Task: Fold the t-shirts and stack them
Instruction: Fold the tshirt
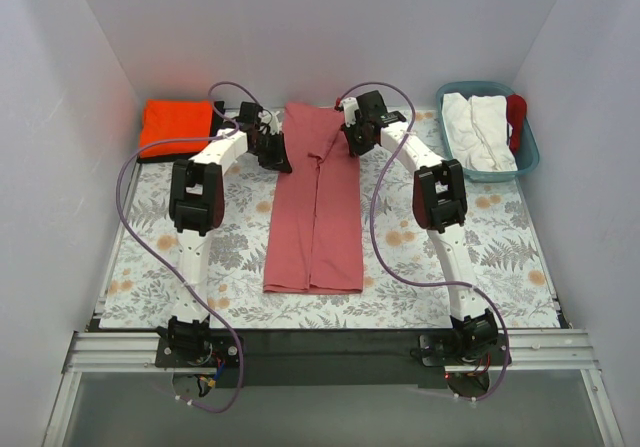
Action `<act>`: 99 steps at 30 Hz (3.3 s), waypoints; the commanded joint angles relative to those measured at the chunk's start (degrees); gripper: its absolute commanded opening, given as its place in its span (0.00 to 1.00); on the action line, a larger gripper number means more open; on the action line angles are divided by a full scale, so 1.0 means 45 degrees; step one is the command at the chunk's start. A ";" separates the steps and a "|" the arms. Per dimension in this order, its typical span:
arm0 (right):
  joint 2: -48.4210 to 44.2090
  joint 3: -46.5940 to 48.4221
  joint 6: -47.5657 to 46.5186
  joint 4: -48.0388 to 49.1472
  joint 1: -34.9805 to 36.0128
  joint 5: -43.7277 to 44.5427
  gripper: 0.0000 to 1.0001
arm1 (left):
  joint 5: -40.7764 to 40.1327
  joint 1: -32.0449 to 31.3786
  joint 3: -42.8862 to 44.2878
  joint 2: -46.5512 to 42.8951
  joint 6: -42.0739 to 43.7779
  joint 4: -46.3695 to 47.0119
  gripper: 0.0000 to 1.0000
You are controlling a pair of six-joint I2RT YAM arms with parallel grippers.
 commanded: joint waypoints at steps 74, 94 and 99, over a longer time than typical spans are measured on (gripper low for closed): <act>-1.5025 -2.2376 -0.8088 0.5578 0.7358 -0.1395 0.33 | 0.3010 -0.2316 -2.0035 -1.7447 1.6770 0.2018 0.61; -1.4750 -2.1557 -0.7385 0.5267 0.7260 -0.0712 0.01 | 0.1154 -0.3195 -1.9939 -1.6157 1.6460 0.3191 0.00; -1.5492 -2.0310 -0.6761 0.4408 0.7046 -0.0749 0.01 | 0.1952 -0.3195 -1.7909 -1.6254 1.5072 0.1865 0.00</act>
